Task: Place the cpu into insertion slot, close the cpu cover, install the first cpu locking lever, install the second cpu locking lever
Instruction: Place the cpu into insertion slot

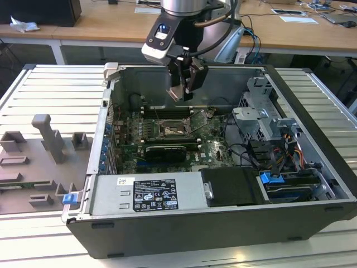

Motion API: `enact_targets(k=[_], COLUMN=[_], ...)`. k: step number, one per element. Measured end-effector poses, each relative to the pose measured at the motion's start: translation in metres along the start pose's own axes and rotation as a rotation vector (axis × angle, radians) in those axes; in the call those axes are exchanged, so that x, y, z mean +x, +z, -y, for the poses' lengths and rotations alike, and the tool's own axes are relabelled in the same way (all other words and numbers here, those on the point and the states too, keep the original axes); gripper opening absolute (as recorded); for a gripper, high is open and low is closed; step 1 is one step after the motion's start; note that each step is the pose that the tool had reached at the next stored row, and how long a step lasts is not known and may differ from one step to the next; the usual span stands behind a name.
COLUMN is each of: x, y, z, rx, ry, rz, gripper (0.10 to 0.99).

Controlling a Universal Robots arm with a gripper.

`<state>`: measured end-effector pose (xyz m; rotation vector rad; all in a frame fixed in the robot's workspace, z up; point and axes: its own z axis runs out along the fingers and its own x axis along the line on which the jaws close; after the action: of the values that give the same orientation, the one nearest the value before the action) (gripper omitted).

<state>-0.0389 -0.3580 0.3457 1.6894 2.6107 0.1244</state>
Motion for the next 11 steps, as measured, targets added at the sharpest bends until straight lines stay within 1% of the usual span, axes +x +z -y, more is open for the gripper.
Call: enact_targets(k=[7,11], x=[0.0000,0.0000], y=[0.0012,0.0037], z=[0.0001,0.0003], rx=[-0.001,-0.001], ry=[0.058,0.101], rz=[0.0047,0.0085], gripper=[0.541,0.541])
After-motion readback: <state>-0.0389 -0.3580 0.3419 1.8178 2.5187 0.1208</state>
